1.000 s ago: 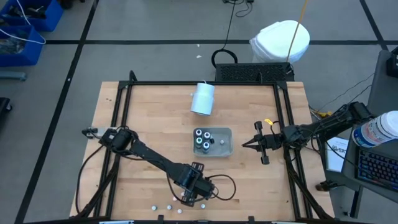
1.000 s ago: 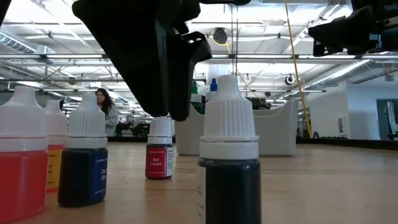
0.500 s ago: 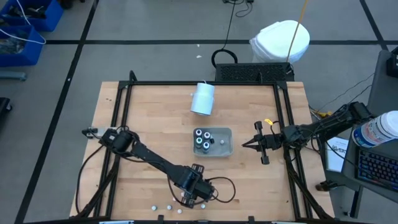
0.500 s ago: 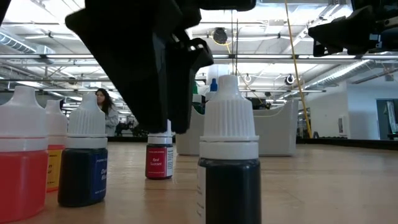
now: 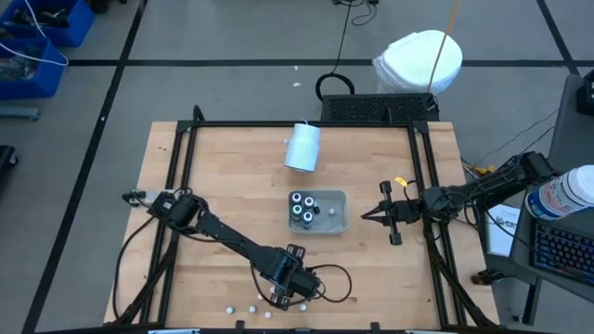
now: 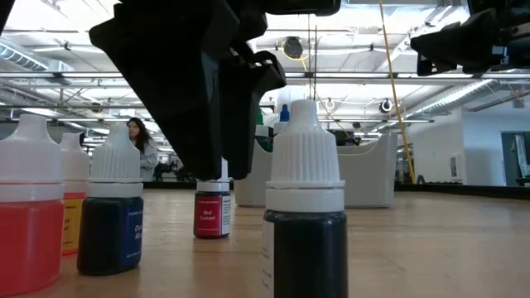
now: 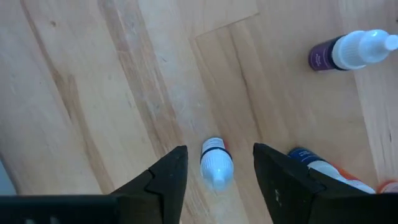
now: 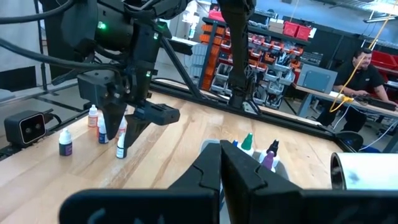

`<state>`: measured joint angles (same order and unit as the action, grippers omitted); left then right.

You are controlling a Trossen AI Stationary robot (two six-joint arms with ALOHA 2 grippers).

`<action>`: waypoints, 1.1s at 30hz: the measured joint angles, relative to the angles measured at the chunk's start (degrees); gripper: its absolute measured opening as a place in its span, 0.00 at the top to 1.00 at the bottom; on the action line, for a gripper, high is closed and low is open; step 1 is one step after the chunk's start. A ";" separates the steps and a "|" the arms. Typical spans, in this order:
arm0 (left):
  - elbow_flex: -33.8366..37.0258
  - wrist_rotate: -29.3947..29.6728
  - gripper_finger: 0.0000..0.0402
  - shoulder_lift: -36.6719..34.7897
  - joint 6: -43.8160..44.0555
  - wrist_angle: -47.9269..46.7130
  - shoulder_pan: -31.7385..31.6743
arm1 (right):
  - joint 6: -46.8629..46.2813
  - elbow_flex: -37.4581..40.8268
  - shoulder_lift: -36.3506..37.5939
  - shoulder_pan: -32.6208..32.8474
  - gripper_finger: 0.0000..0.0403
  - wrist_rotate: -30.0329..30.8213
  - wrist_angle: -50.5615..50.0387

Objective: Pick & Place food coloring
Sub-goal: Put the small red food coloring bottle into the gray bin

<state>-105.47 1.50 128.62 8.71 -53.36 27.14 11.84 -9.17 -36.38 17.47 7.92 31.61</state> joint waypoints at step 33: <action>-18.05 4.25 0.89 -0.07 -13.43 -13.92 -1.12 | -1.73 -0.02 -0.01 -0.02 1.00 -0.24 -0.17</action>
<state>-123.53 5.75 128.55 -4.72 -67.28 26.02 10.11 -9.19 -36.39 17.45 7.68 31.44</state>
